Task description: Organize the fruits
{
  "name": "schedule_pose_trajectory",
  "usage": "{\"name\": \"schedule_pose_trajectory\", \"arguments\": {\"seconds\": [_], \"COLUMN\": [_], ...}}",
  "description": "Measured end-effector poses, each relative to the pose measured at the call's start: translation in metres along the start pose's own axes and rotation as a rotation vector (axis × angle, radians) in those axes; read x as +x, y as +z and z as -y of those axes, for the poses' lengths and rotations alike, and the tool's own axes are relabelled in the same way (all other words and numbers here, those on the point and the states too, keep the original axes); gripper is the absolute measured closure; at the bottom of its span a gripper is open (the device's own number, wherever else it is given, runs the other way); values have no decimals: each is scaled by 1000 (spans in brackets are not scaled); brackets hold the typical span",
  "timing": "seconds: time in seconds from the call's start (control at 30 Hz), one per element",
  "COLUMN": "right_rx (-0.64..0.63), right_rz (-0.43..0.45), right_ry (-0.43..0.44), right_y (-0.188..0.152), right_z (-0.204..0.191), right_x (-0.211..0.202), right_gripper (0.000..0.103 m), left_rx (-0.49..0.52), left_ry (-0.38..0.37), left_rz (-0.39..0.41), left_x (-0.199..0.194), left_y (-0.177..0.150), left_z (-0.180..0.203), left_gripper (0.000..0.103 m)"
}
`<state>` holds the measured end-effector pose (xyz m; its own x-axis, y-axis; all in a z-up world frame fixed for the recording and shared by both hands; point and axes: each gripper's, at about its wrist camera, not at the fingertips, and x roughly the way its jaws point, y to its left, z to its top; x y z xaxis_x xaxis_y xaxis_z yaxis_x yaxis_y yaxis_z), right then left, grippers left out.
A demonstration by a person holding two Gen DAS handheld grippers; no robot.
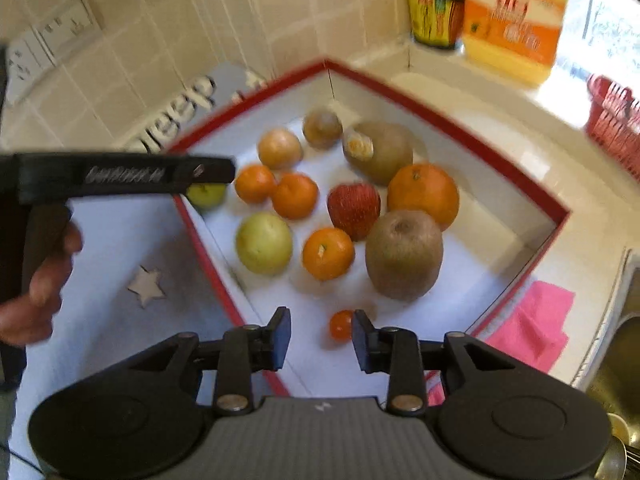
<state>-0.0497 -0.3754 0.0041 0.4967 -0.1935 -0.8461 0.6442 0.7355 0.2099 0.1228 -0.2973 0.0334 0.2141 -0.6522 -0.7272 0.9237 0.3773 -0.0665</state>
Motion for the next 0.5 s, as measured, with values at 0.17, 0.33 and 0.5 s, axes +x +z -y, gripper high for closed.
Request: {"name": "schedule_pose_trajectory", "arguments": {"seconds": [0.17,0.33,0.5], "right_rx": [-22,-43,-39], "right_rz": [140,169,171], "right_ry": [-68,-78,-83], "right_y": [-14,-32,-49], "right_z": [-29,-51,-64], "right_x": [-45,-65,-70], "right_gripper": [54,52,52], "left_rx": [-74,-190,-211], "left_ry": [164,272,313], "left_rz": [23,-8,-23], "left_x": [-62,-101,-117], "left_y": [-21,-57,-91], "left_z": [11,14,27], "left_gripper": [23,23,23]}}
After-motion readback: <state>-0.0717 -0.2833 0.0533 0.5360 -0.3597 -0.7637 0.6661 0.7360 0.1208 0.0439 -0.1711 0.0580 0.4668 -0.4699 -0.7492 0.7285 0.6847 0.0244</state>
